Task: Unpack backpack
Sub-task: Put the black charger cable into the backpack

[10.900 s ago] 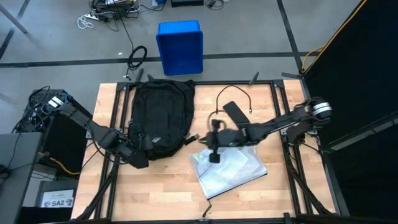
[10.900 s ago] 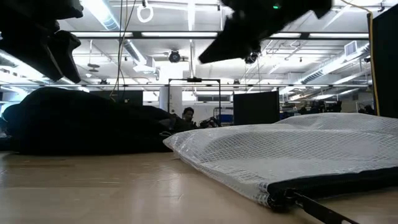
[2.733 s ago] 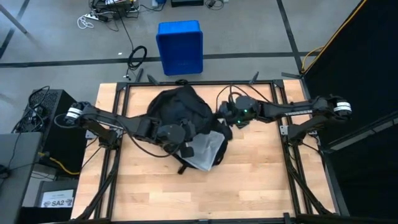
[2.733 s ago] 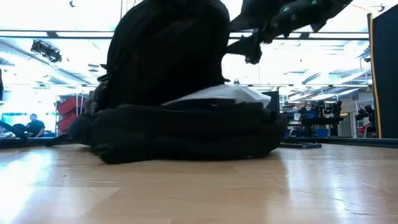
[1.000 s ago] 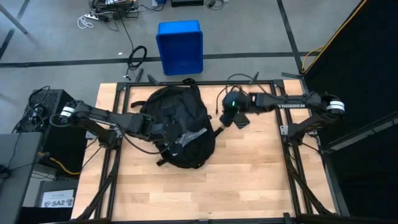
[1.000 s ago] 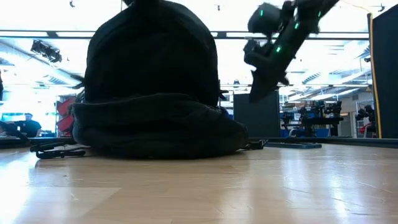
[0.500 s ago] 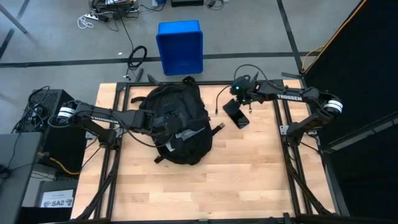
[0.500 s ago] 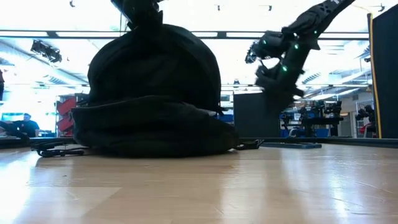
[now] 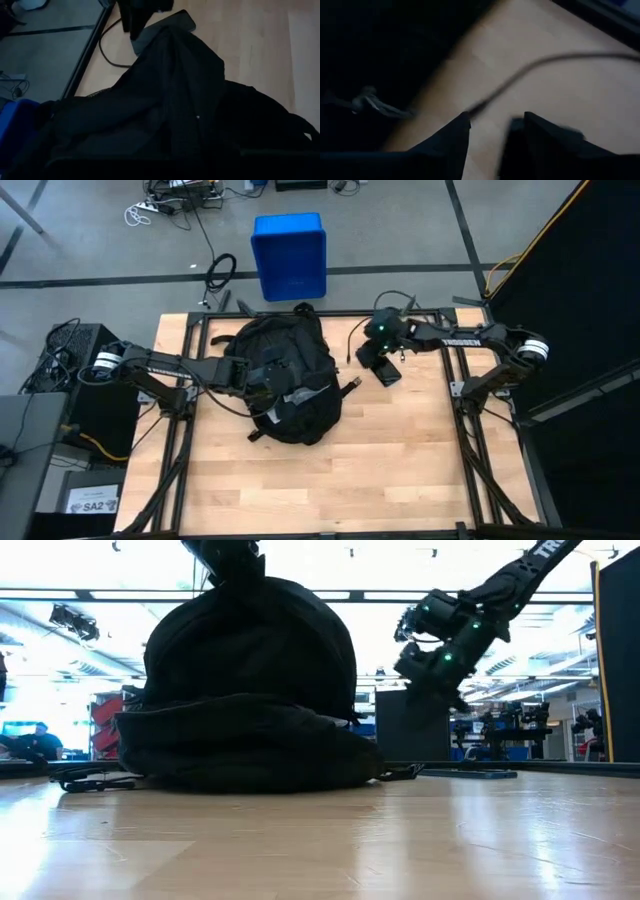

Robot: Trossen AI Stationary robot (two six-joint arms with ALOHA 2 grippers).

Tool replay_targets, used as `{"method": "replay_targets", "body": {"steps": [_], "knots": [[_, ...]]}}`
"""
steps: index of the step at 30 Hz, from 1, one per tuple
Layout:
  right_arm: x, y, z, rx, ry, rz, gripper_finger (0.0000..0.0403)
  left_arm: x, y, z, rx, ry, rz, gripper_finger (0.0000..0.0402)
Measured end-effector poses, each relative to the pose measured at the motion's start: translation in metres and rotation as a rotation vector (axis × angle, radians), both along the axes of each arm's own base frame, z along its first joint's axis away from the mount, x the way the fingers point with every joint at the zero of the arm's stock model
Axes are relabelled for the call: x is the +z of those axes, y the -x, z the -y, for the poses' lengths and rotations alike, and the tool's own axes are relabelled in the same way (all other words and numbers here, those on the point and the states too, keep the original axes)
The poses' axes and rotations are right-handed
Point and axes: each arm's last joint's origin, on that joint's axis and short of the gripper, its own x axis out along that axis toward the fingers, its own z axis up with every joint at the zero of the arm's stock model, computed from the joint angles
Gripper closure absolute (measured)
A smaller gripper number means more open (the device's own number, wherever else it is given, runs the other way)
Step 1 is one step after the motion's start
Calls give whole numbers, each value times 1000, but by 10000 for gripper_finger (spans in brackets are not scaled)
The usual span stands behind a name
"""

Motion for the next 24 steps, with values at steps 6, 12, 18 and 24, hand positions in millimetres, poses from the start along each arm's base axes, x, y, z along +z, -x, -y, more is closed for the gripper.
{"method": "replay_targets", "body": {"steps": [6, 12, 18, 24], "knots": [[-24, -28, 1, -10, -79, -29, 265, 1, -1, 0, -1, 1, 13, 402], [-49, -45, 12, -9, -219, -46, 278, 0, -1, 0, -1, 1, 12, 402], [-66, -53, 23, -34, -258, -75, 277, 0, -1, 0, -2, 1, 8, 401], [-67, -50, 31, -37, -252, -74, 287, 0, -1, 0, -2, 0, 3, 402]]}}
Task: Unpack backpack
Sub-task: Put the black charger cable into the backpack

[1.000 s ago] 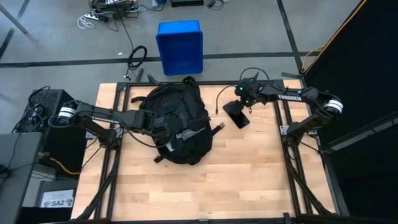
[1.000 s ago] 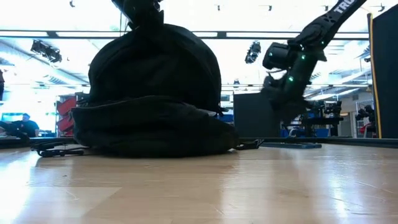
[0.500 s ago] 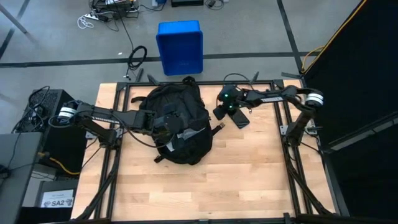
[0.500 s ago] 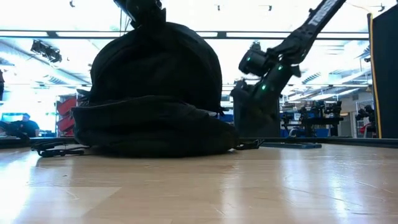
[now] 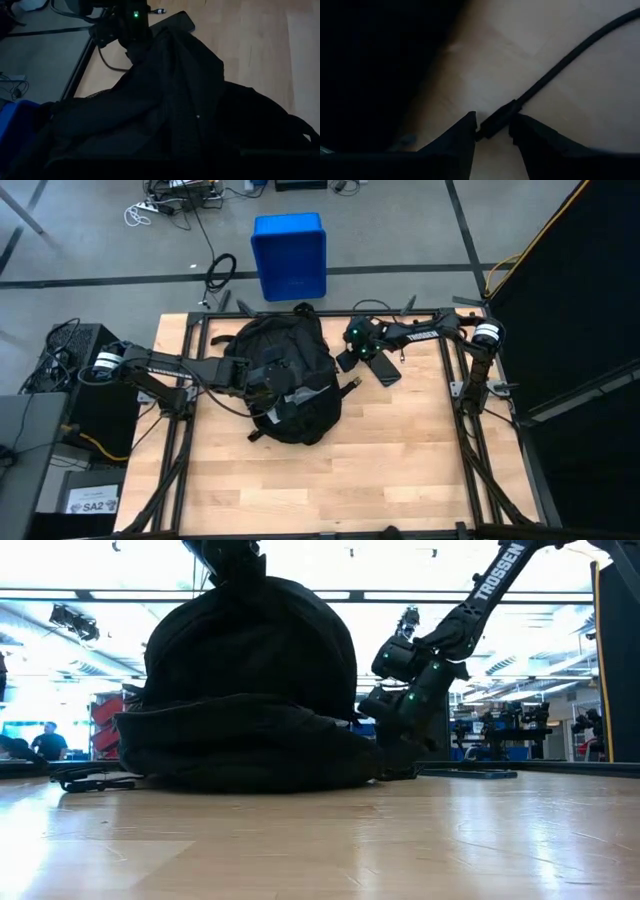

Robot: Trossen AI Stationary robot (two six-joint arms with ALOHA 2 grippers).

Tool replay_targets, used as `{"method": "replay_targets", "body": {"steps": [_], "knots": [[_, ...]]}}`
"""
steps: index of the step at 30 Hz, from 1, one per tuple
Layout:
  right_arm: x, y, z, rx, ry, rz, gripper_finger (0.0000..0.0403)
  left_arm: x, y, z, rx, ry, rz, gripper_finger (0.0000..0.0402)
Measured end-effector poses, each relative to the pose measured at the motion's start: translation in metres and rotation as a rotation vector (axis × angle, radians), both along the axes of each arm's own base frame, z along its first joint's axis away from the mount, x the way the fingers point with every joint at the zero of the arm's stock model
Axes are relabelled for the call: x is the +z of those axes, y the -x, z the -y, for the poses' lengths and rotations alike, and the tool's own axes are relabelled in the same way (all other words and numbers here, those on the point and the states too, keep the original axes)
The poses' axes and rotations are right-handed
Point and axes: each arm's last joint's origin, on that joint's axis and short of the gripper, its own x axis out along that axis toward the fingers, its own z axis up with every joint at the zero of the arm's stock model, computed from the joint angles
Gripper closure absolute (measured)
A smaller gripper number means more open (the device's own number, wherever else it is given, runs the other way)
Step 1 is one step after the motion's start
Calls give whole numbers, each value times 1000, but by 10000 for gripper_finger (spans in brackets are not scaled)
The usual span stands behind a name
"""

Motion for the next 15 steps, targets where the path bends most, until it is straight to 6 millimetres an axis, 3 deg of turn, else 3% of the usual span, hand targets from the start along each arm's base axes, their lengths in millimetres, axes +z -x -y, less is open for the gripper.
{"method": "replay_targets", "body": {"steps": [6, 10, 15], "knots": [[-1, 2, 4, 23, 13, 5, 329, 0, 0, 0, 0, 0, -1, 402], [2, 1, 4, 78, 63, 12, 388, 0, 0, 0, 0, 0, -2, 402], [22, 5, -5, 93, 154, -30, 396, -2, 2, 0, 0, -2, -28, 402]]}}
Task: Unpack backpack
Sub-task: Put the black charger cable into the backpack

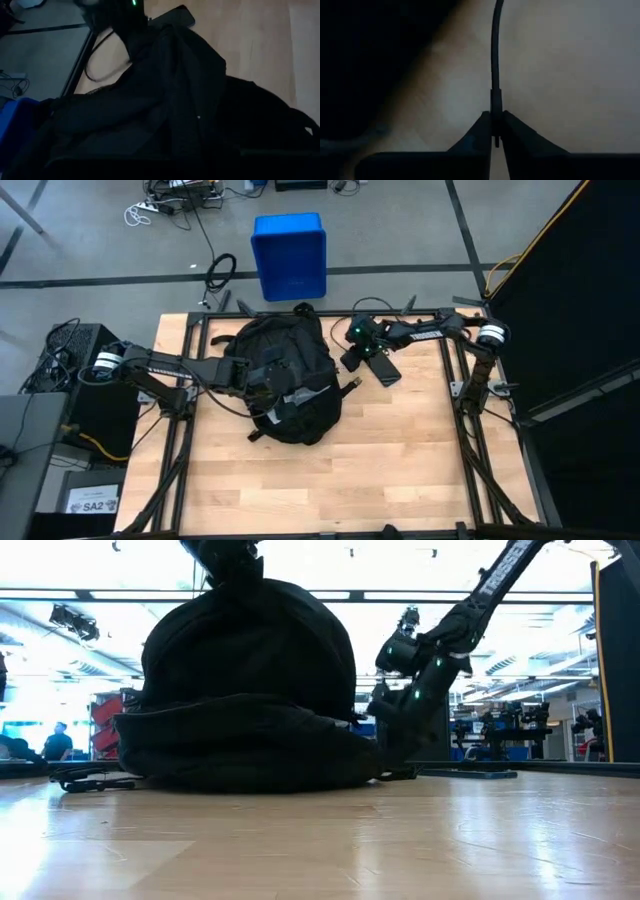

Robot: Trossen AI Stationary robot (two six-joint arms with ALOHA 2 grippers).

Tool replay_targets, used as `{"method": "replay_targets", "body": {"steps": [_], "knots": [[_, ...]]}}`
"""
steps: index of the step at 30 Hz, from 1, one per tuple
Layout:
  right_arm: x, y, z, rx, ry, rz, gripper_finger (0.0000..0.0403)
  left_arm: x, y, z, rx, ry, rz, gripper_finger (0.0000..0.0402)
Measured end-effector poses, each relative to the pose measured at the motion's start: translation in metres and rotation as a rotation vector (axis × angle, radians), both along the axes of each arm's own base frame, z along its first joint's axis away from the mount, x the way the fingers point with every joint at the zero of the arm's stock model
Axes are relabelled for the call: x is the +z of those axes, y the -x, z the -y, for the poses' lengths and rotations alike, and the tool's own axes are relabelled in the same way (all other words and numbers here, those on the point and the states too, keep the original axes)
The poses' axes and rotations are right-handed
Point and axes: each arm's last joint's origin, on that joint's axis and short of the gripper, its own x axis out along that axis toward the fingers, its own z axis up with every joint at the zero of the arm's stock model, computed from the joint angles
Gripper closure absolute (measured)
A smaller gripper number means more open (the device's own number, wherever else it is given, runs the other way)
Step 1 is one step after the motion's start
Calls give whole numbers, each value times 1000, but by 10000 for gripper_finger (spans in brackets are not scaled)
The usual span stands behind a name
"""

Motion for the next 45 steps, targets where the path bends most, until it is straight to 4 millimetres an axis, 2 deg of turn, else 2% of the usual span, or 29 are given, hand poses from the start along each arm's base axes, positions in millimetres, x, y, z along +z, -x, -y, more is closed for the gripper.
{"method": "replay_targets", "body": {"steps": [6, 9, 15, 19, 24, 29, 34, 40, 45], "knots": [[56, 5, -35, 42, 156, 34, 400, -1, 2, 0, 7, -5, -22, 402], [93, 12, -59, 61, 242, 119, 401, -1, 2, -1, 24, -20, -19, 402], [161, 42, -128, 110, 417, 314, 402, -1, 2, -2, 51, -38, -16, 402], [188, 64, -172, 232, 438, 453, 402, -1, 2, -2, 55, -41, -10, 402], [199, 74, -216, 427, 396, 579, 403, 0, 1, -2, 80, -37, 14, 402], [197, 71, -245, 591, 309, 645, 403, 8, -2, -2, 90, -26, 64, 402], [189, 62, -256, 681, 229, 646, 403, 29, -5, -2, 101, -6, 135, 402], [177, 52, -261, 752, 180, 609, 403, 54, -7, 3, 86, 7, 210, 402], [173, 48, -263, 785, 153, 595, 403, 68, -7, 6, 70, 10, 247, 402]]}}
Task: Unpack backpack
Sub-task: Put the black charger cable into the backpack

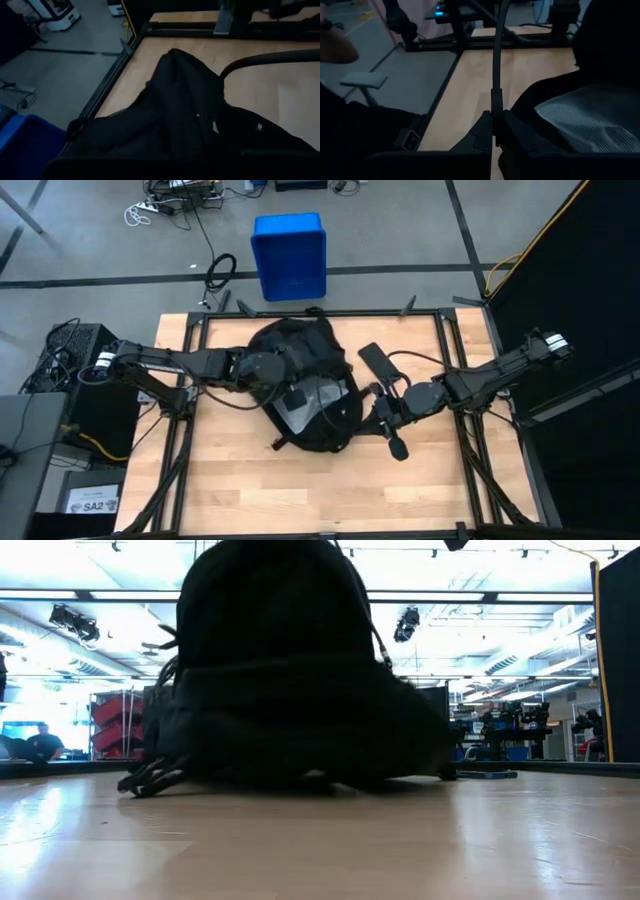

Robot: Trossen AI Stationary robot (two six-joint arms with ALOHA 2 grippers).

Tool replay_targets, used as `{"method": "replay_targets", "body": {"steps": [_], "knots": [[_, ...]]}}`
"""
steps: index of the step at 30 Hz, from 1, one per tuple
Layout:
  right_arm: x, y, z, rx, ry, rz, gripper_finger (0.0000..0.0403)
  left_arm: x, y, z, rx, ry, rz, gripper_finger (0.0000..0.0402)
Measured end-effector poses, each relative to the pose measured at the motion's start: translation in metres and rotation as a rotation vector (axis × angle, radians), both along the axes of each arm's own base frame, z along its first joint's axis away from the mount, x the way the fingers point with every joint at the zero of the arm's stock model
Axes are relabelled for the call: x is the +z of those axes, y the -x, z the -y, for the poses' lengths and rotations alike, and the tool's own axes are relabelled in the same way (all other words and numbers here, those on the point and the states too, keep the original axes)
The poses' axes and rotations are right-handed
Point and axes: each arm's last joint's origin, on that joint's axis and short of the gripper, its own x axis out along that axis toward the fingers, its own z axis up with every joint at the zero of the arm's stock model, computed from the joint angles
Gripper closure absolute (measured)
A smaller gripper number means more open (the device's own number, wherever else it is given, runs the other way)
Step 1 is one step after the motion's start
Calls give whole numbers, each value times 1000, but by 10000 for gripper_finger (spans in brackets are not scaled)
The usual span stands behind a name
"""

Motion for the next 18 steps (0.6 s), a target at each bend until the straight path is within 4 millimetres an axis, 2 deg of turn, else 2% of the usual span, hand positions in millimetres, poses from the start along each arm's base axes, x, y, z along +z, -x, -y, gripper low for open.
{"method": "replay_targets", "body": {"steps": [6, 12, 18], "knots": [[-4, -1, -4, 105, -25, -35, 403, 7, 0, 1, -13, -11, 12, 402], [-6, 5, -14, 164, -8, -56, 403, 5, 1, 0, -10, -14, -7, 402], [-6, -1, 0, 94, -3, -60, 403, 7, 1, 1, -16, -10, 9, 402]]}}
